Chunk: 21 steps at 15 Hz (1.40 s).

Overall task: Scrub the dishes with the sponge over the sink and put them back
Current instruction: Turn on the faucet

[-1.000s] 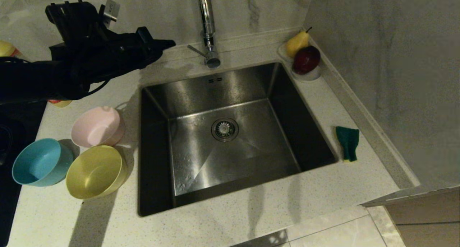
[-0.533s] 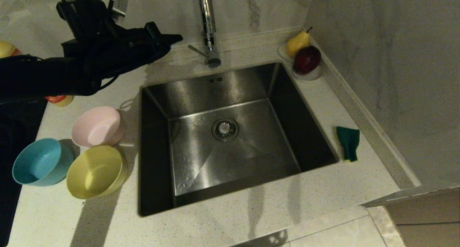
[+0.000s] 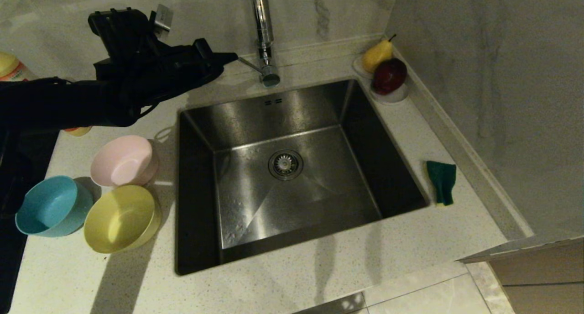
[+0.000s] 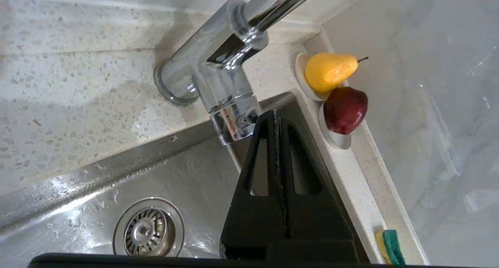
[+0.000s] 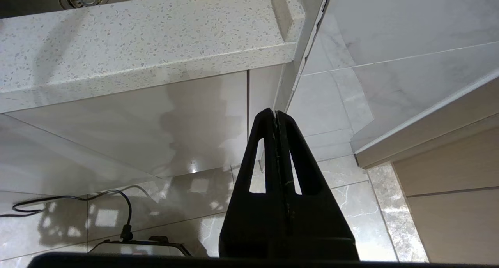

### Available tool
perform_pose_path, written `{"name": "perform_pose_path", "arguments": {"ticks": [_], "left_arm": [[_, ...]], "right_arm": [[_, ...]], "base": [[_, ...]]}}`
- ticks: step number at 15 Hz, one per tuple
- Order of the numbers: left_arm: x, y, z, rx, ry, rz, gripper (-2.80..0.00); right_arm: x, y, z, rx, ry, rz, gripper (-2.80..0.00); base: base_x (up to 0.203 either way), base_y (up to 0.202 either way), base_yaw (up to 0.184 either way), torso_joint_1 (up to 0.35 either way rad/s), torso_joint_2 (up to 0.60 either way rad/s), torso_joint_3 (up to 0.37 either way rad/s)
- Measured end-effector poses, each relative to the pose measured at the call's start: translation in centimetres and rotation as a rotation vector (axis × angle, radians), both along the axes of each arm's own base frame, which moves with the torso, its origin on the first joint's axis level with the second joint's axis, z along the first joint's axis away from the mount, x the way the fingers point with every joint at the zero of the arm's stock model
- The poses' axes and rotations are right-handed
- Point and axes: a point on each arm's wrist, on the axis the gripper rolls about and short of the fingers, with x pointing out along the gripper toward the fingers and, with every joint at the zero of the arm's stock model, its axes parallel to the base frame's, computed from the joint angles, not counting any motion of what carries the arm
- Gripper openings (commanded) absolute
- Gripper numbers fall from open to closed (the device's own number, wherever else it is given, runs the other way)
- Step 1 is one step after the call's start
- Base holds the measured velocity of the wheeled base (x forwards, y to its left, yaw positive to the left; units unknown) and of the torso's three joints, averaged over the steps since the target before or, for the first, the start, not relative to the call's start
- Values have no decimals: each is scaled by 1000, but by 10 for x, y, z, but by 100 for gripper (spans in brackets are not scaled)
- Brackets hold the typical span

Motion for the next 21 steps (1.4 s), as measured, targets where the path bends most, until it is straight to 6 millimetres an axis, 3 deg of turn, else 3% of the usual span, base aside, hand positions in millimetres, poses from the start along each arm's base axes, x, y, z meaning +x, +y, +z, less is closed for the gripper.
{"name": "perform_pose_path", "arguments": {"ticks": [11, 18, 21], "left_arm": [[11, -16, -12, 0, 23, 2, -280], [0, -12, 12, -14, -40, 11, -280], [-1, -8, 14, -16, -44, 27, -280]], "right_arm": [[0, 0, 0, 0, 0, 0, -280], [0, 0, 0, 0, 0, 0, -280], [0, 0, 0, 0, 0, 0, -280]], "base": [[0, 0, 0, 0, 0, 0], [0, 0, 0, 0, 0, 0], [0, 0, 0, 0, 0, 0]]}}
